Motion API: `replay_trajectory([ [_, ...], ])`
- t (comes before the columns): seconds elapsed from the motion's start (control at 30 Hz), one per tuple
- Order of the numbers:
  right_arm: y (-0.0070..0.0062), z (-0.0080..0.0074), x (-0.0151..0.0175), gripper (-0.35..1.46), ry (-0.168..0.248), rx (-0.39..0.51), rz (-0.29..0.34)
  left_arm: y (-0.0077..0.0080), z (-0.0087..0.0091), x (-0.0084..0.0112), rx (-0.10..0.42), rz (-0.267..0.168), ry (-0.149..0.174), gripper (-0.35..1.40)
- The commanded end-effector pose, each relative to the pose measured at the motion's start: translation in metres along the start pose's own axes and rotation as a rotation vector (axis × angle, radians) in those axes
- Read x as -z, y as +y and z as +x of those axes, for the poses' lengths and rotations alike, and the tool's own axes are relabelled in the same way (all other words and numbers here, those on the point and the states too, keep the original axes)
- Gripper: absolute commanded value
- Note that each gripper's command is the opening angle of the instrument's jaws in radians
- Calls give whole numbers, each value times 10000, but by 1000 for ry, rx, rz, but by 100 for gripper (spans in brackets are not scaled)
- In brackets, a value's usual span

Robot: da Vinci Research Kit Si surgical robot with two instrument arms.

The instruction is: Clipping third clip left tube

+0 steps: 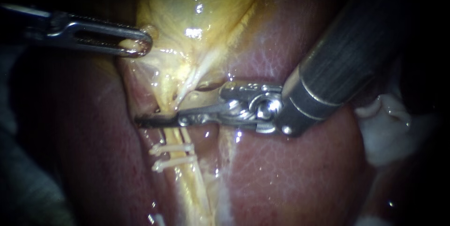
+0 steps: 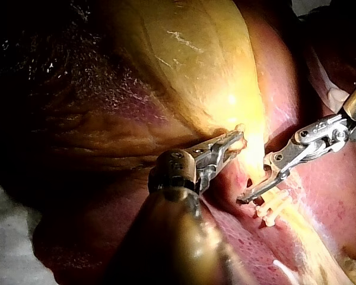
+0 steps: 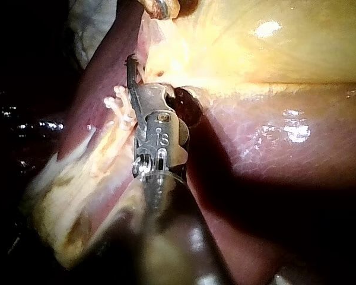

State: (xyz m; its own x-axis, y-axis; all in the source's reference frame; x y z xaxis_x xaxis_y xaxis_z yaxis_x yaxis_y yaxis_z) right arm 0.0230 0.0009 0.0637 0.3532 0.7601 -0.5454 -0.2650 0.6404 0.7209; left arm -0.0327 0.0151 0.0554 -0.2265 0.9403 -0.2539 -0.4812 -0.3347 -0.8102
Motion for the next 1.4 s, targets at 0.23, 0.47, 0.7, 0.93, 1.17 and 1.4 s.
replay_trajectory([
  [0.23,7,1,2,44,10,21,14,0,0,1,0,0,0,-35],
  [0.47,20,-3,14,49,18,42,17,0,0,2,0,-1,0,-35],
  [0.7,29,-13,40,50,14,81,26,-1,0,3,0,-1,-1,-35],
  [0.93,32,-15,66,50,10,85,42,-1,0,3,0,-1,-1,-35],
  [1.17,39,-22,84,50,7,88,49,-1,0,4,0,-2,-1,-35],
  [1.4,42,-30,100,50,4,91,60,-1,0,4,0,-2,-1,-35],
])
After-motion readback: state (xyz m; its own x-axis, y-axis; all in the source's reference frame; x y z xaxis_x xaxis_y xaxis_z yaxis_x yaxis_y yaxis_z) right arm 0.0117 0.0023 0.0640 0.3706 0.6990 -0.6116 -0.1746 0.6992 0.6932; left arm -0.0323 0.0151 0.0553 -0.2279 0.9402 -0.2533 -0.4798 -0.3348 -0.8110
